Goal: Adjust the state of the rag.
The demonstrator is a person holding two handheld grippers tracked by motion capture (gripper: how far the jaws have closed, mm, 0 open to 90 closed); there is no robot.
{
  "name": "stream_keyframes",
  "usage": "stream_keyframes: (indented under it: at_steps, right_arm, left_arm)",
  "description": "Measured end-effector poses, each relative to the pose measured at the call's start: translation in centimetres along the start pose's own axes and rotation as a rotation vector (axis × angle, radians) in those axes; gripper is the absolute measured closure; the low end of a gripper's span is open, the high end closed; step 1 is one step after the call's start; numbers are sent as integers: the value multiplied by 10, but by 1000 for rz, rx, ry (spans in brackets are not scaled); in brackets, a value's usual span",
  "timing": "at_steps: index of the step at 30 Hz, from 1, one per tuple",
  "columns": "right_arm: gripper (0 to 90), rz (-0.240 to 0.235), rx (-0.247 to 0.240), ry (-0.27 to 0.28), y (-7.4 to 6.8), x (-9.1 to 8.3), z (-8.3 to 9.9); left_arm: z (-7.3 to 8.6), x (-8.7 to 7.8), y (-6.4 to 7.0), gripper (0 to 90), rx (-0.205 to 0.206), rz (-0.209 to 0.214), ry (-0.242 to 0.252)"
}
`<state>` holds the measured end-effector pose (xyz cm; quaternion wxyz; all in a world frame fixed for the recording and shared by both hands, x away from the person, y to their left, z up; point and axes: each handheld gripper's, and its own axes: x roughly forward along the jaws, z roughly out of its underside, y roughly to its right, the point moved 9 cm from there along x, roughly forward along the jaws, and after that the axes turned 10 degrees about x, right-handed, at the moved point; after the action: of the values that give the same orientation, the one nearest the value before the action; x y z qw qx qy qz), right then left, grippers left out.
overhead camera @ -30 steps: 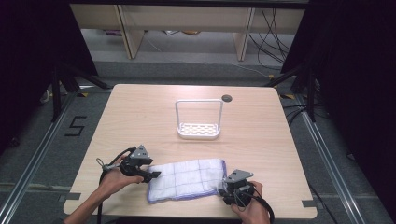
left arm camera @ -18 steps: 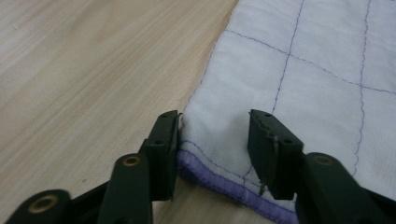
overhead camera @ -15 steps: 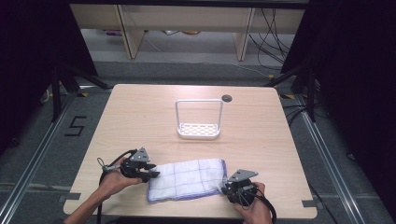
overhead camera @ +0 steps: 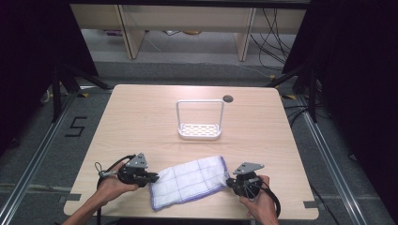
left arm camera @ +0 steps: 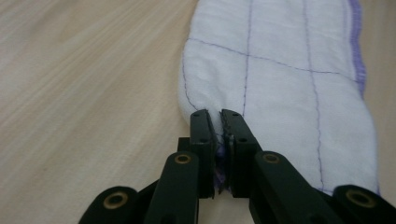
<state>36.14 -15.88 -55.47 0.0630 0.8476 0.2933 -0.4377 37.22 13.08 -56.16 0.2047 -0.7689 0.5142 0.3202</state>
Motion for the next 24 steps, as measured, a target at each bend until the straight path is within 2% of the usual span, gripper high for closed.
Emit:
stream_keyframes:
  at_steps: [1,4,5,6,7,8,9,10,11,12,14,16,19,20,22,24]
  right_arm:
    - [858,5,4,6,1,0,-4]
    - [858,0,-8,5,6,2,-19]
    - [858,4,-35,-1,9,2,-25]
    - [858,5,-16,-18,9,2,-29]
    - [857,5,-31,-14,11,5,-36]
    - [857,-4,-79,2,14,9,-45]
    - [857,-4,-69,-14,15,10,-50]
    - [857,3,-81,-16,17,14,-56]
    - [857,4,-84,-18,18,17,-62]
    - [857,12,-96,-9,20,24,-71]
    - [857,13,-103,-28,19,31,-79]
    - [857,17,-124,-34,18,40,-87]
    - [857,17,-139,-26,15,52,-96]
    - [856,13,-151,-32,15,55,-98]
    - [856,10,-133,-16,14,61,-101]
    - [855,5,-128,-32,16,65,-102]
  left_arm:
    - [-1,-2,5,832,4,11,15]
    - [-3,-8,22,832,-30,43,60]
    - [-4,-10,29,831,-32,60,77]
    - [-4,-10,36,831,-43,75,87]
    - [-4,-10,42,830,-45,85,93]
    - [-4,-9,48,829,-29,99,90]
    - [-3,-7,55,829,-33,107,87]
    - [-3,-5,59,828,-17,113,83]
    - [-4,-3,66,828,-33,132,88]
    - [-4,-2,67,828,-9,134,79]
    - [-6,2,77,827,11,143,69]
    - [-7,5,79,825,21,150,65]
    - [-10,9,84,825,10,154,72]
    - [-11,10,85,825,21,160,73]
    - [-11,12,87,825,26,158,64]
    - [-12,13,90,824,30,168,68]
